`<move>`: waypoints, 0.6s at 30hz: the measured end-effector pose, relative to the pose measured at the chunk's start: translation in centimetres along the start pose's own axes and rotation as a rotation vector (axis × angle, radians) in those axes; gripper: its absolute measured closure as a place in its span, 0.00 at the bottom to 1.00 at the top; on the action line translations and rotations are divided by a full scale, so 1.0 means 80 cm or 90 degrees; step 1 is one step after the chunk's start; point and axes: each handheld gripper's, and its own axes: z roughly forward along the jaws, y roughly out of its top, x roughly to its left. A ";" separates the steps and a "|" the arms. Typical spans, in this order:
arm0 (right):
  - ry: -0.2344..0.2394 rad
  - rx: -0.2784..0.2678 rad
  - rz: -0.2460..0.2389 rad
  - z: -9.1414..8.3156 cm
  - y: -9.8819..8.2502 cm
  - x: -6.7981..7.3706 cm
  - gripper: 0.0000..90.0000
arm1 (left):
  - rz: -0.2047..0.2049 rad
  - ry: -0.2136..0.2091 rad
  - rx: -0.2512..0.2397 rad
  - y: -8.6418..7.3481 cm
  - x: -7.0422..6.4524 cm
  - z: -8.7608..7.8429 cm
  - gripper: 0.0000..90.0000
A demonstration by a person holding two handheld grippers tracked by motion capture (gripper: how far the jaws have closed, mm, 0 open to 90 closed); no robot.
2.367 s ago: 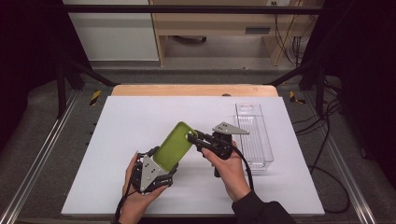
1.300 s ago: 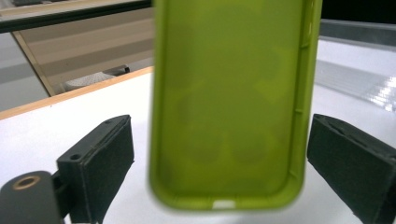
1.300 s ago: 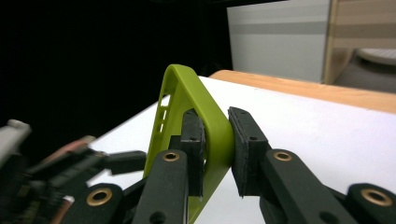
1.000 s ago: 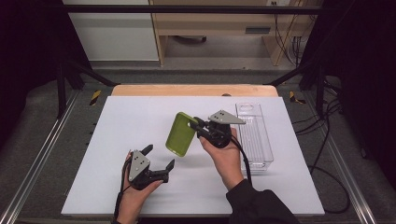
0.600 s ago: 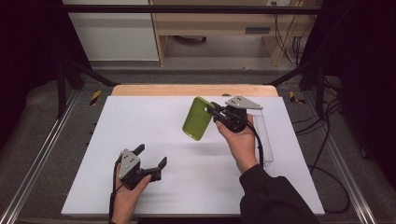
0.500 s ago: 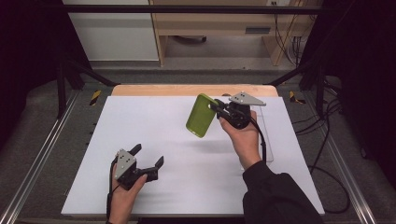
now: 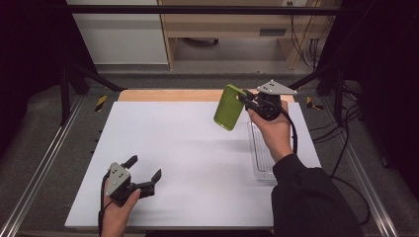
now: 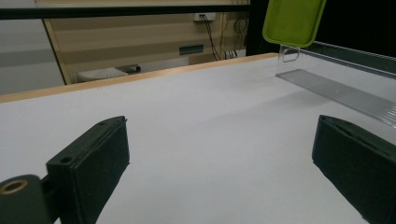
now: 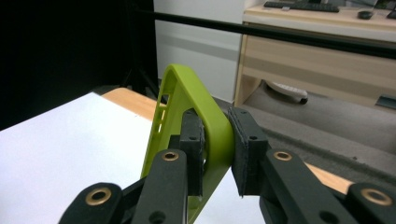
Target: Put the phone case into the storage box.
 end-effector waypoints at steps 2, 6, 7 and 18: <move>-0.004 -0.005 -0.005 -0.002 0.005 -0.009 0.85 | -0.008 0.022 -0.004 -0.001 0.003 -0.001 0.03; -0.013 -0.028 -0.005 -0.008 0.019 -0.023 0.85 | -0.011 0.023 0.002 -0.004 0.005 0.001 0.03; -0.016 -0.032 -0.006 -0.009 0.022 -0.026 0.85 | -0.011 0.024 0.003 -0.005 0.005 0.001 0.03; -0.039 -0.024 -0.029 -0.019 0.042 -0.044 0.85 | -0.009 0.032 0.006 -0.007 0.010 0.005 0.03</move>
